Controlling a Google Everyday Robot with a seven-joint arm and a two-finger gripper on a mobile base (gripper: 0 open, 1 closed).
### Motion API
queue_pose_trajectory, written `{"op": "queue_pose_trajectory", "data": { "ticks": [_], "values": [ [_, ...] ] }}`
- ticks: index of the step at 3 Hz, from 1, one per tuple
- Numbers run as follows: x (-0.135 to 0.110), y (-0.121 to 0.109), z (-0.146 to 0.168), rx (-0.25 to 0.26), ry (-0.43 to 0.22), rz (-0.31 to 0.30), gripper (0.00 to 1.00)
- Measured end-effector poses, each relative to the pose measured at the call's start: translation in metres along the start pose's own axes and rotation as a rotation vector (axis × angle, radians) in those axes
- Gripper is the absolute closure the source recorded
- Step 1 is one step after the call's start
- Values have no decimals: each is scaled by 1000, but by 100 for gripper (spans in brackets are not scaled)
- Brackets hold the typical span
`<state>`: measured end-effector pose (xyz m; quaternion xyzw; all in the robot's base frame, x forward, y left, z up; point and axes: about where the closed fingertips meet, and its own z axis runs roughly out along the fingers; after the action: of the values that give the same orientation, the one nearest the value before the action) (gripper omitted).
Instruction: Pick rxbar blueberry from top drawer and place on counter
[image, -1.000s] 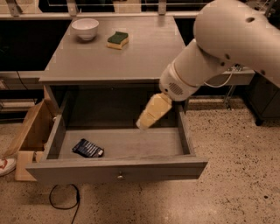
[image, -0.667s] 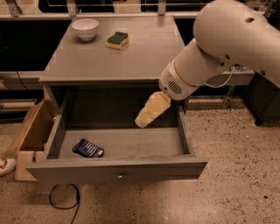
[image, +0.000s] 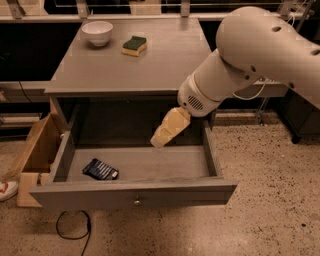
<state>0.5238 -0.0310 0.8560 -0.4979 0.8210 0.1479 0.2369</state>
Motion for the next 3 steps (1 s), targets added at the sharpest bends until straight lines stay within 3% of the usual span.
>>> {"op": "queue_pose_trajectory", "data": {
  "ticks": [1,2,3],
  "values": [
    [-13,19,83,-62,-13,-23,0],
    [-31,24,149,-39,-44,1,0],
    [-52,9,190,-24,-145,92,0]
  ]
}}
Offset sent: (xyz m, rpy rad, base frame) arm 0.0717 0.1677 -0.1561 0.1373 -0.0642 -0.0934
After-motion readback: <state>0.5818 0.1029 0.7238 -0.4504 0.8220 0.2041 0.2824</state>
